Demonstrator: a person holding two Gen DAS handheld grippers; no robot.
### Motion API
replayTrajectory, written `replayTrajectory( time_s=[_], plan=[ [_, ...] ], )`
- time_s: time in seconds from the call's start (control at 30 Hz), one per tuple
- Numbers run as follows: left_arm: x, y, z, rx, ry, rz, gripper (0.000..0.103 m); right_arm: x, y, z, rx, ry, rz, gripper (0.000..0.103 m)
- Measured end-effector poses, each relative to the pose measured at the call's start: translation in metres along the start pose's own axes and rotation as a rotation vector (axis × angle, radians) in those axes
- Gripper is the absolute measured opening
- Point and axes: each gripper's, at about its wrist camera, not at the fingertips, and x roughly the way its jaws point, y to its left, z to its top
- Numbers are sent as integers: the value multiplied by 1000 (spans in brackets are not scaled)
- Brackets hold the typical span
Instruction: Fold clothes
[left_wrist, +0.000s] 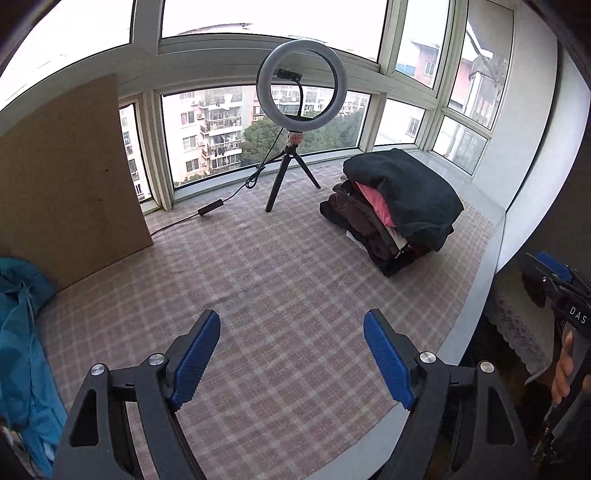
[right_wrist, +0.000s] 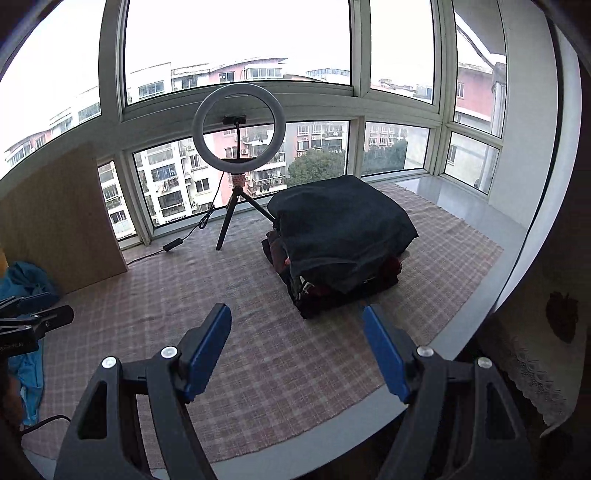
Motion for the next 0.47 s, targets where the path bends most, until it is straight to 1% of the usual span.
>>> replayTrajectory(
  time_s=[0.07, 0.2, 0.37, 0.47],
  plan=[
    [-6, 0, -3, 12, -4, -9, 79, -6, 4, -4, -2, -5, -11, 73],
    [-15, -4, -9, 44, -11, -14, 79, -13, 8, -9, -2, -4, -8, 73],
    [-21, -7, -13, 55, -15, -23, 79, -16, 11, -15, -1, 1, -8, 73],
    [-26, -9, -14, 69, -33, -46, 79, -17, 13, -18, -7, 5, -8, 73]
  ],
)
